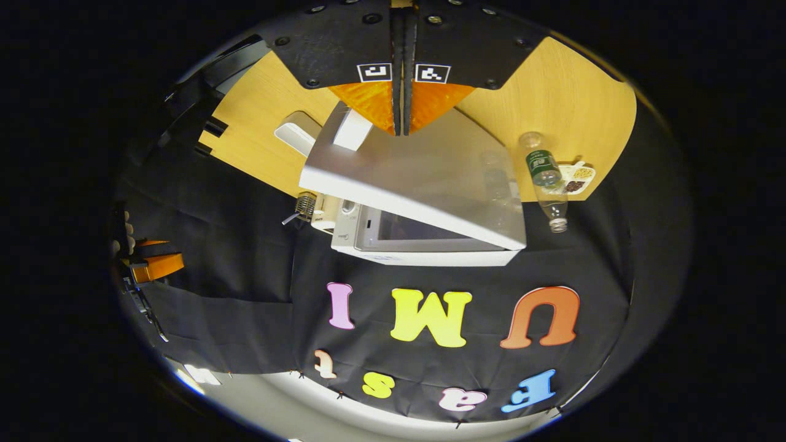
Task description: Open the microwave oven with the left hand, put the food in, and close the microwave oven.
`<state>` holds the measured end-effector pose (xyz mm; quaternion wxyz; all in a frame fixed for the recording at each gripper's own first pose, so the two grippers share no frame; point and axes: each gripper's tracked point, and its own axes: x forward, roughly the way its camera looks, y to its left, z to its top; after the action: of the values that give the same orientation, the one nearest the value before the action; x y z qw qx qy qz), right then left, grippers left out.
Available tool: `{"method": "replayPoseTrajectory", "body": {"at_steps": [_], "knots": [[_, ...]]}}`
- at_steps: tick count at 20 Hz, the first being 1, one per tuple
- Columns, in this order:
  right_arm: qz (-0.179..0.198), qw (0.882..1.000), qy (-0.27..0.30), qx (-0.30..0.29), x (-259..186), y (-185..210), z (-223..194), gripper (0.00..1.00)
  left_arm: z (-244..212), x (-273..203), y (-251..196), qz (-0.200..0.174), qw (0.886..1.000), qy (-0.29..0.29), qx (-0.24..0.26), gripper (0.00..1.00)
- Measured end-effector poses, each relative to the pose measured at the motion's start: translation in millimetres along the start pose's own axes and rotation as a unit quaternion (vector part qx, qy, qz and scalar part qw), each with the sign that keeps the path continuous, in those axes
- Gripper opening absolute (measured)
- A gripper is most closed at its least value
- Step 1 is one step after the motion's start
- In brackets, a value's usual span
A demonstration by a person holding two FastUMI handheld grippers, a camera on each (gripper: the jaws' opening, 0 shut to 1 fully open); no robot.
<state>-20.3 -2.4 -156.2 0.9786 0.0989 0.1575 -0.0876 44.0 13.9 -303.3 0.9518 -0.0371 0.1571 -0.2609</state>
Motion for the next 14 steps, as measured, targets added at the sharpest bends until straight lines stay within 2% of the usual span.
{"method": "replayPoseTrajectory", "body": {"at_steps": [7,12,14], "knots": [[-0.044,0.999,-0.007,0.023,7,-39,14,1.00,6,75,-37,-0.062,0.998,0.015,0.006,0.00],[-0.078,0.996,-0.009,0.034,8,-64,18,1.00,14,121,-47,-0.063,0.998,0.022,0.004,0.00],[-0.087,0.996,-0.009,0.032,7,-72,18,1.00,18,138,-49,-0.064,0.998,0.021,-0.012,0.00]]}}
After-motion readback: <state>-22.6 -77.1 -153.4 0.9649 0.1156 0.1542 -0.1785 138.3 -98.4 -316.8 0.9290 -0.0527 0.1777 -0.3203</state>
